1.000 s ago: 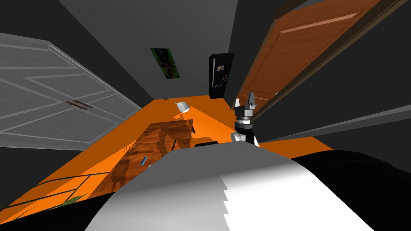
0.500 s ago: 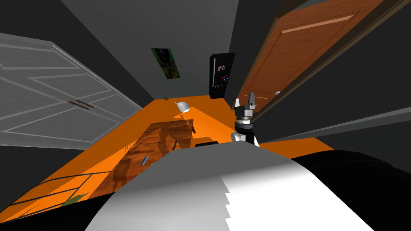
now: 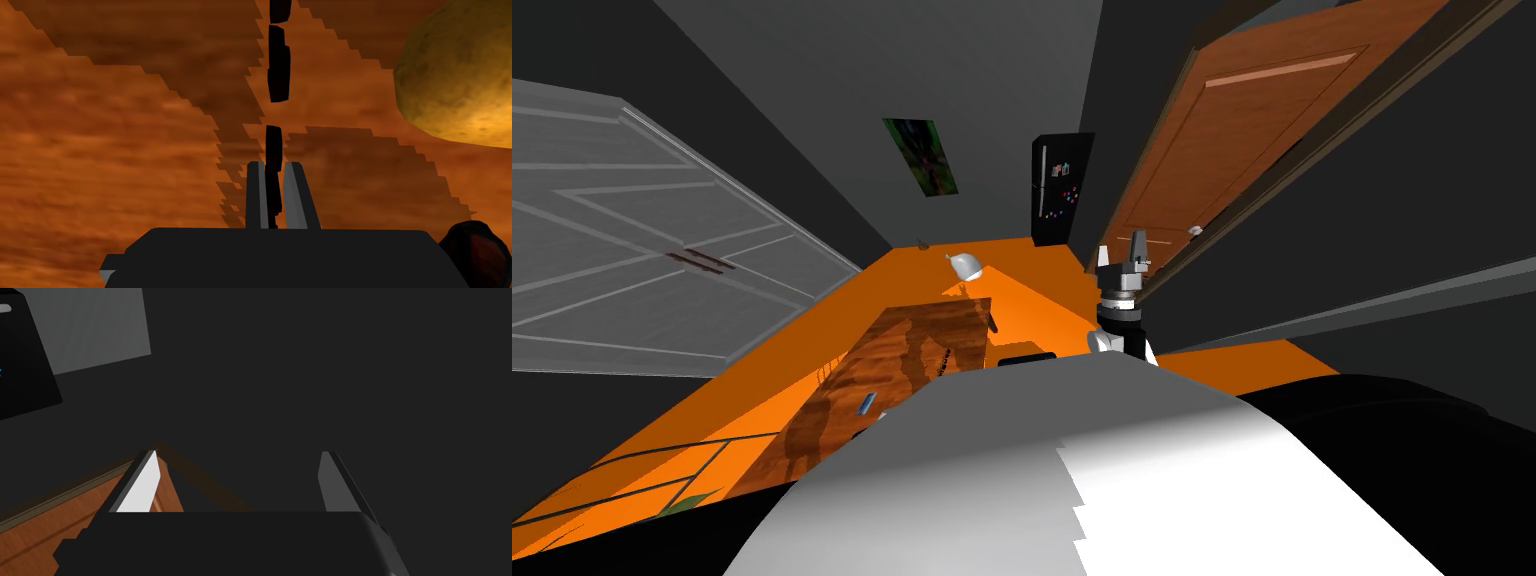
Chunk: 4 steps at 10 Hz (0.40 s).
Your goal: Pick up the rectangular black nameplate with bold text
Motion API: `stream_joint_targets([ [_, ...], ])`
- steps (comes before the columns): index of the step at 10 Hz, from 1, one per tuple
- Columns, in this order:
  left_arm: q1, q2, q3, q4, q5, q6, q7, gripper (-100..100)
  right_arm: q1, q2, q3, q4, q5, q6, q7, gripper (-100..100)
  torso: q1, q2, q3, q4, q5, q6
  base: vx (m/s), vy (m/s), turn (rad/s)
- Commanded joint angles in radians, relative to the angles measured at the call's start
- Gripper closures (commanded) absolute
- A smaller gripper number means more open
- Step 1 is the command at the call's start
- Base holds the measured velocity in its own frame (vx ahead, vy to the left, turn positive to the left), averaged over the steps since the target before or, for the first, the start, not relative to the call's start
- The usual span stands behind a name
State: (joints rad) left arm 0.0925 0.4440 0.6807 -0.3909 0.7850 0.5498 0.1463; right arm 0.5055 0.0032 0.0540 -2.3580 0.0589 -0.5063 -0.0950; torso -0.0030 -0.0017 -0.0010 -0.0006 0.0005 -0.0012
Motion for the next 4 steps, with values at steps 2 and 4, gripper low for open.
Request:
stream_joint_targets([
  [2, 0.005, 0.046, 0.017, 0.015, 0.026, 0.043, -0.020, 100, 0.000, 0.000, 0.000, 0.000, 0.000, 0.000, 0.000, 0, -0.001, 0.000, 0.000, 0.000, -0.001, 0.000, 0.000, -0.082, -0.029],
  [4, 0.000, 0.040, 0.019, 0.032, 0.034, 0.027, -0.037, 0, 0.000, 0.000, 0.000, 0.000, 0.000, 0.000, 0.000, 0, 0.002, -0.001, 0.000, 0.000, 0.000, 0.000, 0.001, -0.020, 0.000],
])
